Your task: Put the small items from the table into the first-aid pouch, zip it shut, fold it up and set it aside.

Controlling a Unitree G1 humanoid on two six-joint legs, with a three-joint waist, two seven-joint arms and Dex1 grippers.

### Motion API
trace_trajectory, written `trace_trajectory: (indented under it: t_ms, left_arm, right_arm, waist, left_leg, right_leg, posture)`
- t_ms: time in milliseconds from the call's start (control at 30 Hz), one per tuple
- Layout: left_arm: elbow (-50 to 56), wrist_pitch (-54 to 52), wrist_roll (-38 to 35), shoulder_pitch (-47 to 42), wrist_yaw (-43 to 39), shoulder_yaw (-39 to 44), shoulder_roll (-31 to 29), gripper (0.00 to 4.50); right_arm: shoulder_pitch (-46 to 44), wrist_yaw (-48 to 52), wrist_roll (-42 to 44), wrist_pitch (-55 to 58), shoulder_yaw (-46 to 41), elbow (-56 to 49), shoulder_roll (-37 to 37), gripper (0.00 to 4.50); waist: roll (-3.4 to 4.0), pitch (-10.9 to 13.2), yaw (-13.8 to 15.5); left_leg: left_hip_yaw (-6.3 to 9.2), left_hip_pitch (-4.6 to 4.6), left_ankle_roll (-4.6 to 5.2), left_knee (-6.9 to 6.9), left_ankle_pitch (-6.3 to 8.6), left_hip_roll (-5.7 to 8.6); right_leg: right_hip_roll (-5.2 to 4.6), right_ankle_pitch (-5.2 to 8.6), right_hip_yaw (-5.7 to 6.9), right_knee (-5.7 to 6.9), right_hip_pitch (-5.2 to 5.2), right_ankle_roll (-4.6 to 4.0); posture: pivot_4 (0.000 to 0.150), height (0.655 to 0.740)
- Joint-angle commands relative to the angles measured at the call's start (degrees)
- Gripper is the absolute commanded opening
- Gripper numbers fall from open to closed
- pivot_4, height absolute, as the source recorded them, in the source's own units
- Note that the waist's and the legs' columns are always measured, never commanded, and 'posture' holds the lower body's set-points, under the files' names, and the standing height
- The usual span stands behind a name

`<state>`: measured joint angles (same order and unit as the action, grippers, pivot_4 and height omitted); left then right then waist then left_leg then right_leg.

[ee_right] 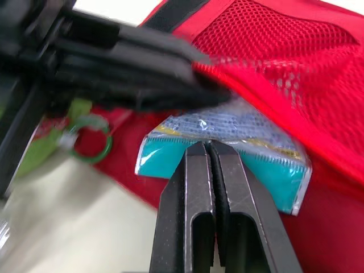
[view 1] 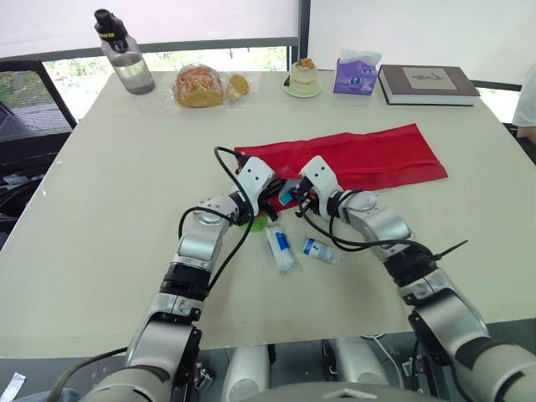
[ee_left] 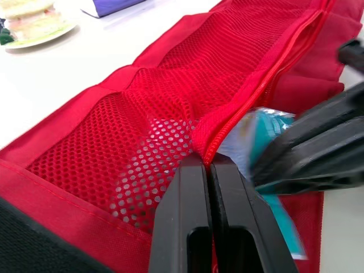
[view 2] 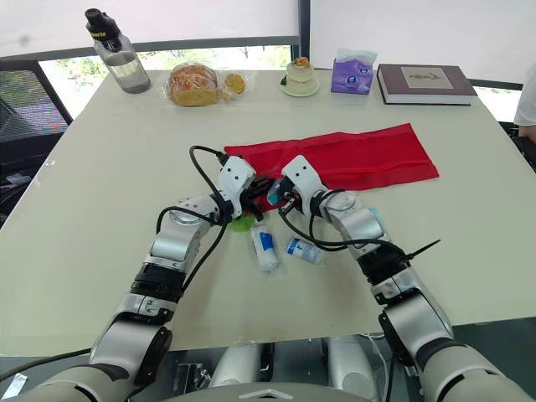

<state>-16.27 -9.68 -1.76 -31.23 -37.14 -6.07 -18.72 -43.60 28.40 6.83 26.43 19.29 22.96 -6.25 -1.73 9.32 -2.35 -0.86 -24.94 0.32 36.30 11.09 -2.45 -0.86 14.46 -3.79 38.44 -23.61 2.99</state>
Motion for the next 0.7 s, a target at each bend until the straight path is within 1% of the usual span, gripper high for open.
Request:
trace_trajectory:
  t_ms: [33, 267, 467, 533, 700]
  left_arm:
    - [2.5, 1.2, 0.0, 0.1, -0.8, -1.2, 0.2, 0.00]
    - [2.5, 1.4, 0.1, 0.0, -1.1, -1.5, 0.4, 0.00]
    - [3.1, 1.2, 0.1, 0.5, -1.2, -1.7, 0.5, 0.00]
    - [3.1, 1.0, 0.0, 0.5, -0.9, -1.4, 0.5, 0.00]
    - [2.2, 1.0, -0.4, 0.2, -1.1, -0.6, -0.1, 0.00]
  right_arm:
    - [-2.9, -1.3, -1.4, -3.8, -1.9, 2.2, 1.9, 0.09]
    - [-6.7, -5.7, -2.3, -8.6, -6.2, 11.8, 6.3, 0.09]
    - [-8.7, -11.0, -3.1, -13.3, -10.3, 17.7, 8.3, 0.09]
    - [-8.2, -10.2, -2.9, -13.1, -10.8, 17.4, 8.2, 0.09]
    - [-4.6, -6.5, -2.2, -9.5, -10.1, 11.4, 6.8, 0.09]
  waist:
    - [0.00, 0.0, 0.0]
    - [0.00, 0.0, -0.1]
    - [0.00, 0.0, -0.2]
    - [0.00, 0.0, -0.2]
    - [0.00, 0.0, -0.1]
  left_leg:
    - [0.00, 0.00, 0.00, 0.00, 0.00, 0.00]
    - [-0.01, 0.09, 0.00, 0.00, 0.00, 0.00]
    - [-0.02, 0.15, -0.01, 0.01, -0.01, 0.00]
    - [-0.02, 0.15, -0.01, 0.01, -0.01, 0.00]
    - [-0.03, 0.14, -0.01, 0.01, -0.01, 0.01]
  right_leg:
    - [0.00, 0.00, 0.00, 0.00, 0.00, 0.00]
    - [-0.01, 0.00, -0.01, 0.10, 0.01, -0.01]
    - [0.00, 0.00, -0.04, 0.23, 0.01, -0.01]
    - [0.00, 0.00, -0.04, 0.25, 0.01, -0.01]
    - [-0.01, 0.00, -0.05, 0.25, 0.01, -0.01]
  posture:
    - [0.150, 0.7400]
    - [0.150, 0.7400]
    - [0.150, 0.7400]
    - [0.150, 0.7400]
    - [0.150, 0.7400]
